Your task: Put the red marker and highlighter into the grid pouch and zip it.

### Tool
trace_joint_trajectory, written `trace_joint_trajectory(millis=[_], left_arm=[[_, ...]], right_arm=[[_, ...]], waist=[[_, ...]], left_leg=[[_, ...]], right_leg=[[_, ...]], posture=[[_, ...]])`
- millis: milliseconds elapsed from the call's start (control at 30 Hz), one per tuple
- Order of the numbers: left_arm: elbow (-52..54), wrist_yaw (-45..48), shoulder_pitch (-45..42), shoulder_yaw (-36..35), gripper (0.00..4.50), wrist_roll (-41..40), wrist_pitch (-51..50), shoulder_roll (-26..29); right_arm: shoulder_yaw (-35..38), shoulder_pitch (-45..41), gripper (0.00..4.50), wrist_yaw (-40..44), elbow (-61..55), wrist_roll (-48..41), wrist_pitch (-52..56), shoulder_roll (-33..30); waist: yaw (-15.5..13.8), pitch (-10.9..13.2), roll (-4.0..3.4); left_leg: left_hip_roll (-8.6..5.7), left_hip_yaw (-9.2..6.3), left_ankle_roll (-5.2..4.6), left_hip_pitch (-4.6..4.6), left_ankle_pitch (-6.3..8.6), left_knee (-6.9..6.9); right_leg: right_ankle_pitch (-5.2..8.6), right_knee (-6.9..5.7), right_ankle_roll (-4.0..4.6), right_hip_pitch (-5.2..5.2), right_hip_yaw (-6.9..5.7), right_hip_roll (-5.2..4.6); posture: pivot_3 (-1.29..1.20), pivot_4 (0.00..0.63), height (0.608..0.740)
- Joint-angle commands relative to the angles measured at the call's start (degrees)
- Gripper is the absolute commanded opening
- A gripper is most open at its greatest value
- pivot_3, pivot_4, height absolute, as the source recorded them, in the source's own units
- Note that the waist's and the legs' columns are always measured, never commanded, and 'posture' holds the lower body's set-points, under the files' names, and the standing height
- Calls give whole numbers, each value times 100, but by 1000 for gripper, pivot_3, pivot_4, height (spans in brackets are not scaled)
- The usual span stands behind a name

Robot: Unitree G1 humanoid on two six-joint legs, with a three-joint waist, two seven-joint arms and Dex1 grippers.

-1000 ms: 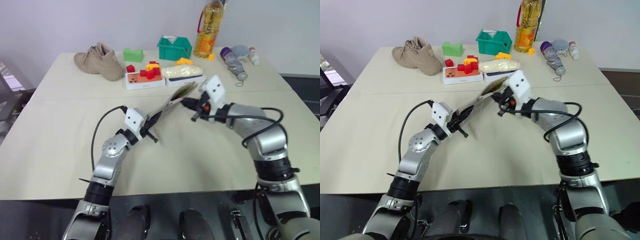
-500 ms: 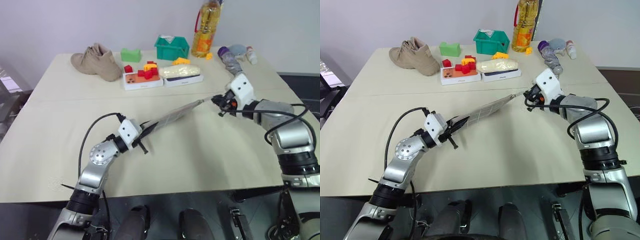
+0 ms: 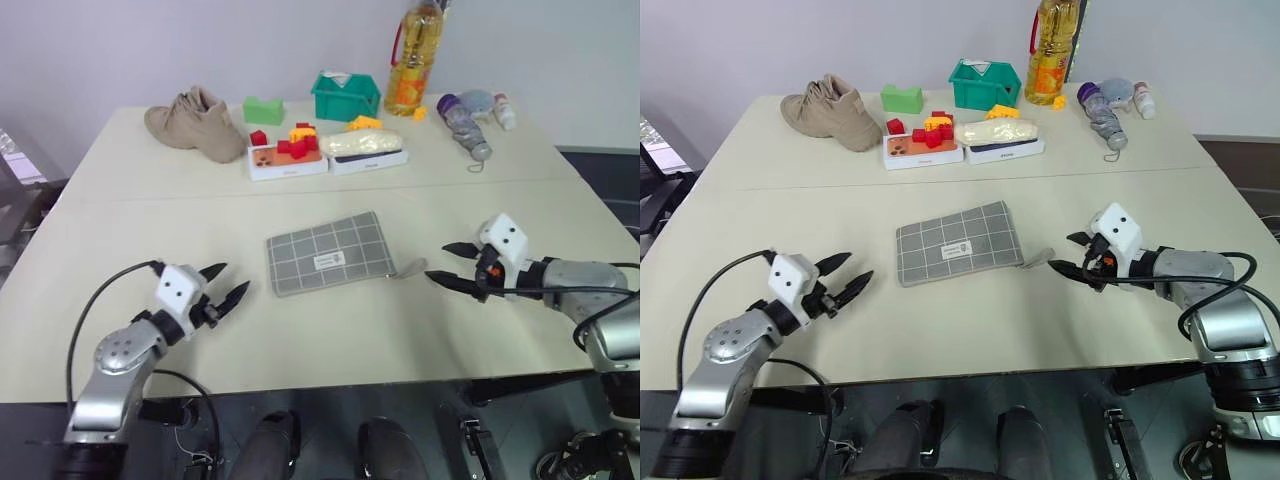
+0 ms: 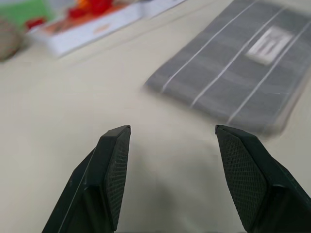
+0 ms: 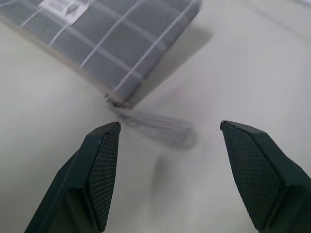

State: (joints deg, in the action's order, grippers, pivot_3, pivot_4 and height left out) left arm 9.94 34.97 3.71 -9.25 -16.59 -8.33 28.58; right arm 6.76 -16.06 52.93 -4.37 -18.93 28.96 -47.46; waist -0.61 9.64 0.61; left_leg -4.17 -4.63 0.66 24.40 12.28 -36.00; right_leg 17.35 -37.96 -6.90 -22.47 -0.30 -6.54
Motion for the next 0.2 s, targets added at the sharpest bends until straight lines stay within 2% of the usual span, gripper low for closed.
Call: trace_joint_trajectory(millis=[33, 200], left_arm=[[283, -254, 219, -332, 2952, -68, -221, 25], [436, -353, 517, -473, 2952, -66, -280, 29]], right_arm=[[278, 10, 3405, -48, 64, -119, -270, 105], [259, -51, 3405, -156, 319, -68, -383, 251]], waist=[[-15, 0, 0], [-13, 0, 0]], left_leg=[[0, 0, 0, 1, 0, 0], [-3, 0, -1, 1, 1, 0]], right_leg=[[0, 0, 0, 0, 0, -1], [0, 2, 0, 2, 1, -15]], posture=[[0, 150, 739], [0, 150, 739]])
